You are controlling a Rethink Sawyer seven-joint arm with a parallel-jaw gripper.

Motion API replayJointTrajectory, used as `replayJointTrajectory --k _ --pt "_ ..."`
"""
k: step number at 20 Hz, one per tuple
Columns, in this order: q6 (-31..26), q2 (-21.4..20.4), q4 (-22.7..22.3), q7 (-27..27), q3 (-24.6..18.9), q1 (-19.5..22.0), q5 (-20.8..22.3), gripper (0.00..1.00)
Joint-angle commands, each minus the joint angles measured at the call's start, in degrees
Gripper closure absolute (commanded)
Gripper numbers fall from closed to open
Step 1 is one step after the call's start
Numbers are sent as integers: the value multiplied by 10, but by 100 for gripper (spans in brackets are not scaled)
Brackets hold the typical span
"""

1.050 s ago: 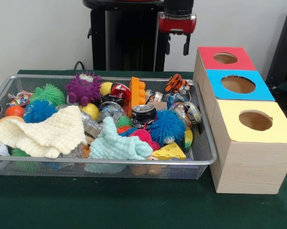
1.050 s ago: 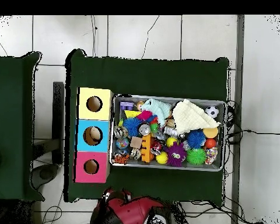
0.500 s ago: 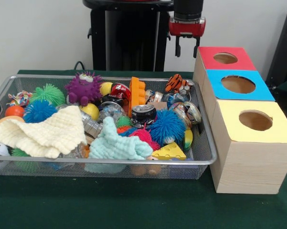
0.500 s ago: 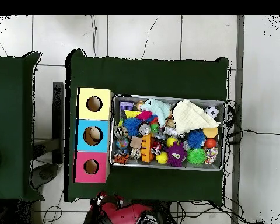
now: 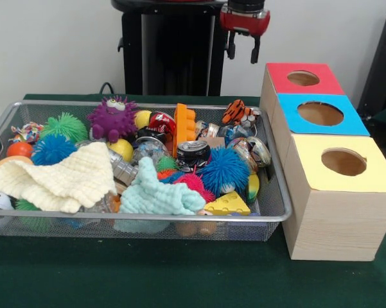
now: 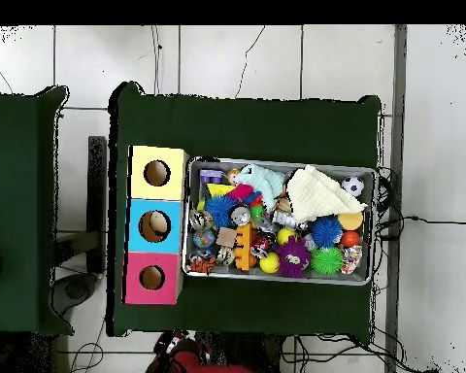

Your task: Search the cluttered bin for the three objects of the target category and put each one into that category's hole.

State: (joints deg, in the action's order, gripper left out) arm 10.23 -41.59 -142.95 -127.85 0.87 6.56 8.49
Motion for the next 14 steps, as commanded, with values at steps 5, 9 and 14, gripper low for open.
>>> replayJointTrajectory --k 5,9,14 --pt "50 20 -22 -175 -40 48 -66 0" --pt "48 26 -21 -168 -44 49 -78 0" --pt "80 34 -6 -168 -58 57 -77 0"
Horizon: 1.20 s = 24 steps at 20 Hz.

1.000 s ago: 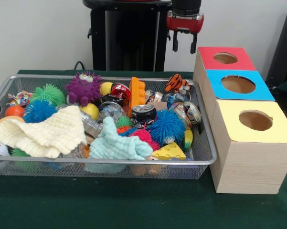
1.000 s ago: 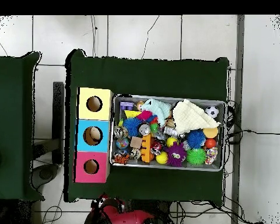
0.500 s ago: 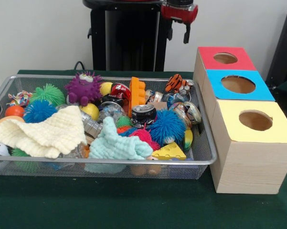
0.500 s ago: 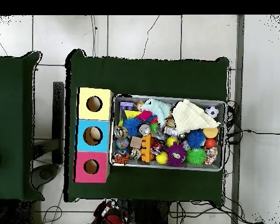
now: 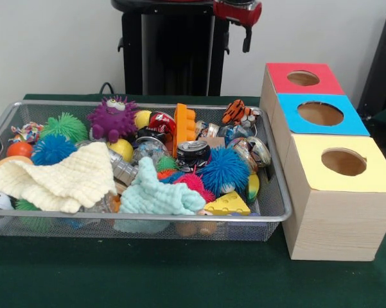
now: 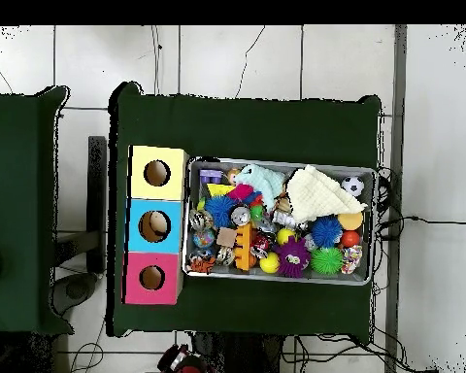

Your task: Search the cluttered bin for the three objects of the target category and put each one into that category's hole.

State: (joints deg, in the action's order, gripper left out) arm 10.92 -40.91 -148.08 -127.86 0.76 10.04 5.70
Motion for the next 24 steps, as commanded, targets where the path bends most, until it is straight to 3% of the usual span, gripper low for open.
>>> replayJointTrajectory --k 1,7,12,18,24 --pt "57 11 46 -165 -63 23 -55 0" --pt "31 -38 58 -143 -63 4 -71 0" --pt "50 -12 77 -137 -81 6 -66 0" --pt "-44 -33 100 -94 -84 3 -79 0" --pt "-70 -32 119 -57 -99 17 -58 0"
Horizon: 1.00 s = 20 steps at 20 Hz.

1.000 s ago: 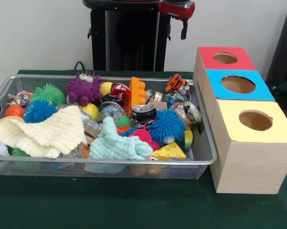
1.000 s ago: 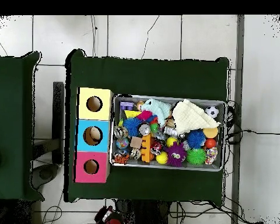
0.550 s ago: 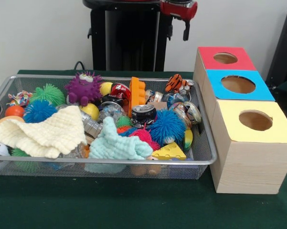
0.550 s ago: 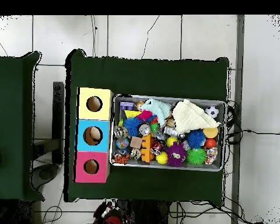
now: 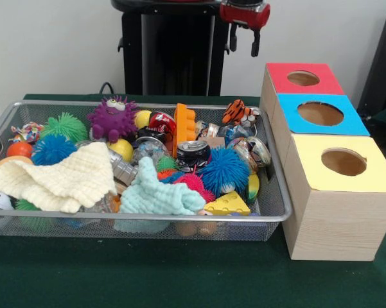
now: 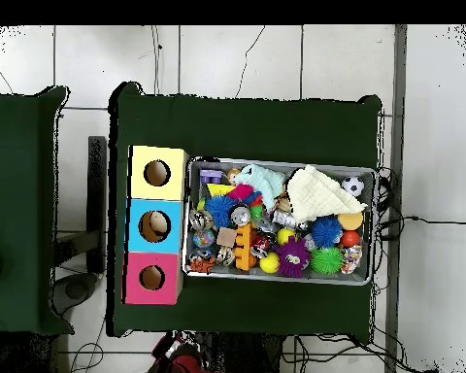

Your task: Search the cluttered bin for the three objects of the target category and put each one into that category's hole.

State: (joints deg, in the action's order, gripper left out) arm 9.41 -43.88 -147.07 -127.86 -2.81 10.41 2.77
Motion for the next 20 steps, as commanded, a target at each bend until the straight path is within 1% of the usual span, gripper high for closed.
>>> replayJointTrajectory --k 1,2,5,7,8,10,11,13,14,15,16,17,18,20 --pt "-50 1 111 -55 -66 16 -22 0" --pt "-34 8 113 -54 -69 18 -13 0" --pt "-14 18 114 -53 -68 17 -2 0" --pt "38 35 107 -63 -71 22 18 0" --pt "86 47 104 -69 -73 24 40 0" --pt "131 60 104 -73 -68 22 62 0" --pt "131 62 103 -72 -69 23 66 0" --pt "113 51 98 -67 -62 15 67 0" --pt "81 38 95 -56 -58 8 62 0" --pt "61 31 93 -54 -55 4 56 0" --pt "26 16 90 -46 -38 -13 38 0" --pt "7 7 88 -44 -31 -21 29 0" --pt "-34 -6 88 -39 -16 -36 9 0" --pt "-75 -17 90 -36 -2 -47 -4 0"
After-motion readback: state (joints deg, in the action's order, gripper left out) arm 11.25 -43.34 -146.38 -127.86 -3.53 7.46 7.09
